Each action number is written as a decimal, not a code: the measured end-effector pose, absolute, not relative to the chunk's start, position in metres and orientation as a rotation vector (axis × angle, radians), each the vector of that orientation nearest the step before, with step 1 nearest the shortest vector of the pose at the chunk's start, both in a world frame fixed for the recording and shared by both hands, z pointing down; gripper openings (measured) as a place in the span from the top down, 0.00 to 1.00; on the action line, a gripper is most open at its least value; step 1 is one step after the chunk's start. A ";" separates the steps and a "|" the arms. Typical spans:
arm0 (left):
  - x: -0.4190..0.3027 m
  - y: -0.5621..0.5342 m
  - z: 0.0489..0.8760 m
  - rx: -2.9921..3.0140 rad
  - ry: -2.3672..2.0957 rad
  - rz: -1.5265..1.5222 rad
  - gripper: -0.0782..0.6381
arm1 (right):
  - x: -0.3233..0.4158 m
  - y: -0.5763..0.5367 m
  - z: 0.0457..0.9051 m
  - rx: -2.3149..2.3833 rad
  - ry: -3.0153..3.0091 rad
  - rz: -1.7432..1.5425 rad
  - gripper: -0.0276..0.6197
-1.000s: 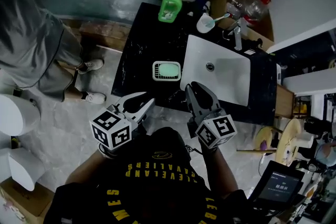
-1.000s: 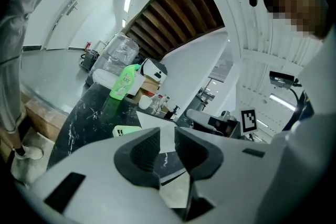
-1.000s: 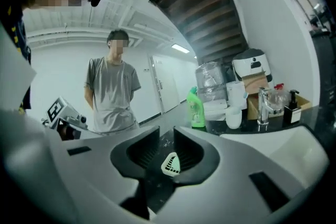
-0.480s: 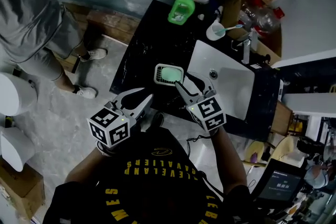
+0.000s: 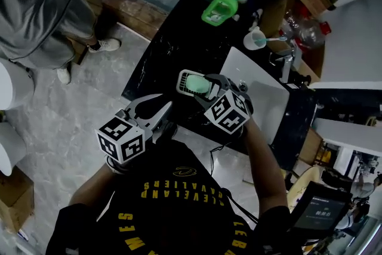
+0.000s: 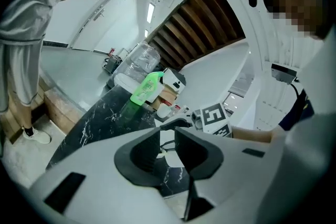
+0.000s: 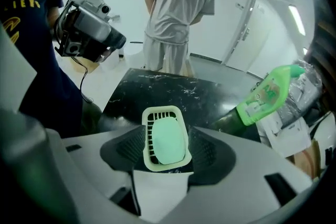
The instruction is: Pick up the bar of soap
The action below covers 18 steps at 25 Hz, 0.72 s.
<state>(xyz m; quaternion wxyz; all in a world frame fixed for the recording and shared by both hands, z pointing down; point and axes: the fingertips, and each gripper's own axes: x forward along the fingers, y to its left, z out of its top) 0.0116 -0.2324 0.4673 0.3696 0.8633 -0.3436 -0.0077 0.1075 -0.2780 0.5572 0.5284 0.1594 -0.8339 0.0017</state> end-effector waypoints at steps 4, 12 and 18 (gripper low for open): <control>0.006 -0.237 0.468 2.203 -0.905 -0.031 0.76 | 0.112 -0.282 0.573 0.264 -1.904 -0.002 0.56; -0.007 -0.240 0.472 2.176 -0.942 -0.032 0.76 | 0.109 -0.285 0.598 0.136 -1.783 -0.016 0.55; -0.010 -0.243 0.473 2.170 -0.947 -0.029 0.76 | 0.109 -0.290 0.607 0.142 -1.706 -0.054 0.55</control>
